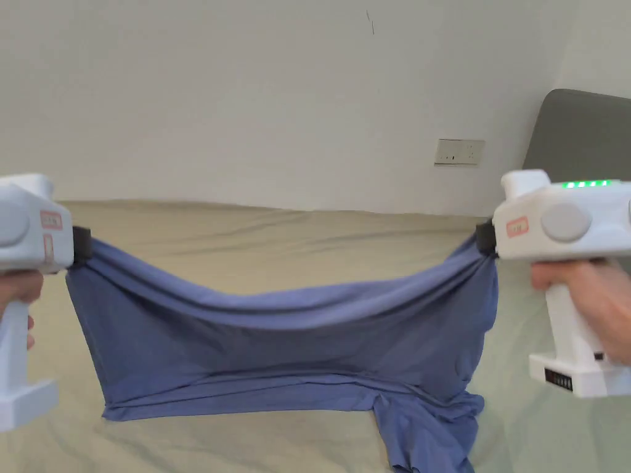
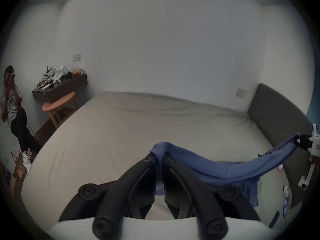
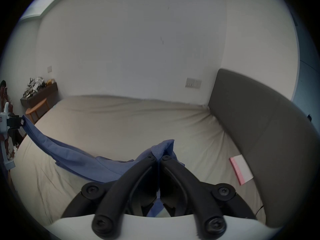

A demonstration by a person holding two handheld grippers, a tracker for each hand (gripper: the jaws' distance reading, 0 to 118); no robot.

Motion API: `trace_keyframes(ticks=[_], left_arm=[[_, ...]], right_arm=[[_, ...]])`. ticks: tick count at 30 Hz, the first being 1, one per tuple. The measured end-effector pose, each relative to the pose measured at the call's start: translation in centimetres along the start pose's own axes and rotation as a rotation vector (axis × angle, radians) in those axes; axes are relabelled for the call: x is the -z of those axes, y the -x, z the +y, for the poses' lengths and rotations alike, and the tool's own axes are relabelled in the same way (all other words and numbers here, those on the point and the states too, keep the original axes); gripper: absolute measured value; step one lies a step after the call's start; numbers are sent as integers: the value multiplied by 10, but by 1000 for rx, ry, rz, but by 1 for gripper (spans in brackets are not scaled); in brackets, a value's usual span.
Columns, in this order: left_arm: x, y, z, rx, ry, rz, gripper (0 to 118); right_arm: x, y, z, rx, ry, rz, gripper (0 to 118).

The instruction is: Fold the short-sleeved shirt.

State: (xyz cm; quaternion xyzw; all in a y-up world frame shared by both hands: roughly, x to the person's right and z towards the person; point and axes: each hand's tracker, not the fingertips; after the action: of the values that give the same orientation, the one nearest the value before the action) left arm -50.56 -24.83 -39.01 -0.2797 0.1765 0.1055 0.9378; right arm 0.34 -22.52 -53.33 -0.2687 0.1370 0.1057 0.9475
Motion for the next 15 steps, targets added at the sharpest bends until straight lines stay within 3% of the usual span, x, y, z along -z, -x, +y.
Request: trace_keyframes(ticks=[4, 8, 15], left_arm=[[-4, 6, -50, -31, 24, -48, 7], [-33, 20, -115, -51, 38, -56, 7], [-105, 58, -216, -243, 80, -71, 7]], right_arm=[[-1, 5, -52, 42, 6, 38, 2], [-25, 12, -121, 31, 0, 28, 2], [-73, -4, -244, 76, 44, 31, 2]])
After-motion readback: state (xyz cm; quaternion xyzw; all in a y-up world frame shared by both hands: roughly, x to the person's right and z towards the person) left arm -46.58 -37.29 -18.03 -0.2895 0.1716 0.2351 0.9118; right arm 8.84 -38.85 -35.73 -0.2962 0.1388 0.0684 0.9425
